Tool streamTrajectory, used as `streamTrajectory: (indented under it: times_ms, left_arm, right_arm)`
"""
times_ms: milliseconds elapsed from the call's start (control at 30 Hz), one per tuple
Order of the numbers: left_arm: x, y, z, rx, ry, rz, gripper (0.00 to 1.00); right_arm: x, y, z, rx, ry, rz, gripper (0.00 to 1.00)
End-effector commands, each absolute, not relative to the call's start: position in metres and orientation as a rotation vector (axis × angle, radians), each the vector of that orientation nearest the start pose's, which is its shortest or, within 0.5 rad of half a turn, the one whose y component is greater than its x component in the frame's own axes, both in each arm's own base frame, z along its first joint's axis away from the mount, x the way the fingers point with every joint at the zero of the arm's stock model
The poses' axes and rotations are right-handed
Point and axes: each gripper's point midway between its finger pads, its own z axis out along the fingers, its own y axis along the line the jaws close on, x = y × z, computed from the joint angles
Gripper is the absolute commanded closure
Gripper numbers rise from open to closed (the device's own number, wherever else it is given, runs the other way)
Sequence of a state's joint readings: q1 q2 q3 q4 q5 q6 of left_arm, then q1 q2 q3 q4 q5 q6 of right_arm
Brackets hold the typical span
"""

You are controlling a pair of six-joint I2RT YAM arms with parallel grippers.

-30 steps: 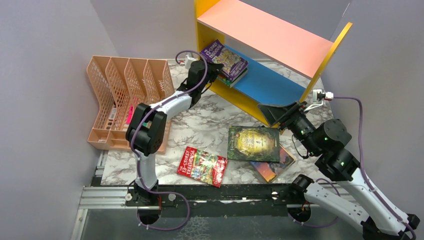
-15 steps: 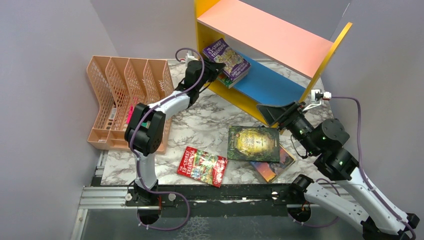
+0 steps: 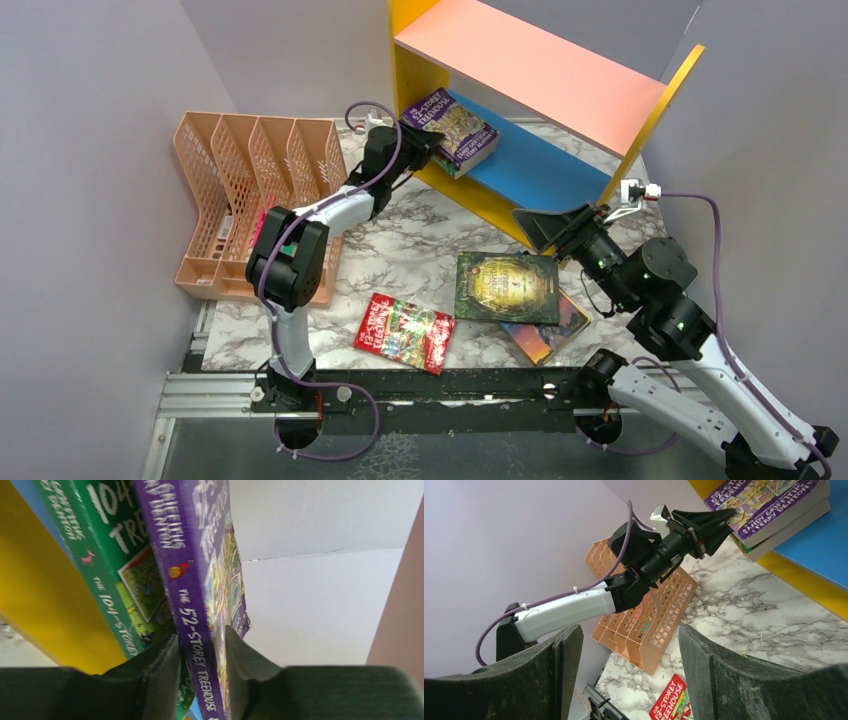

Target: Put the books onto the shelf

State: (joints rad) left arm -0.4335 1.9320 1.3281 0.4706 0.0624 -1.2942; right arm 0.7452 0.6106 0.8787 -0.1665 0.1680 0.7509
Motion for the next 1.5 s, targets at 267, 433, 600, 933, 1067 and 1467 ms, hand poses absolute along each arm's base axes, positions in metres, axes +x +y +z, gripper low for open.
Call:
streamTrajectory:
  times_ms: [267, 433, 600, 933, 1067, 1467]
  left_arm:
    - [0.521, -0.243, 0.255, -0.8, 1.761, -0.999, 0.34]
    - [0.515, -0.238, 0.247, -0.765, 1.808, -0.935, 0.17]
    - [0.51, -0.255, 0.237, -0.681, 1.859, -1.002, 0.06]
    - [0.502, -0.296, 0.224, -0.597, 1.903, -1.102, 0.04]
    - [0.501, -0.304, 0.218, -0.601, 1.915, -1.114, 0.07]
    - [0.5, -0.316, 0.22, -0.624, 1.9, -1.185, 0.23]
  right_arm:
    - [0.218, 0.197, 0.354, 0.14, 1.659, 1.017, 0.26]
    - [0.226, 0.209, 0.332, 0.128, 1.736, 0.996, 0.26]
    - [0.231, 0.214, 0.317, 0.139, 1.781, 0.981, 0.26]
    - [0.232, 0.215, 0.31, 0.151, 1.8, 0.976, 0.27]
    - [0.232, 0.213, 0.309, 0.156, 1.801, 0.97, 0.27]
    - [0.233, 0.212, 0.305, 0.162, 1.809, 0.957, 0.27]
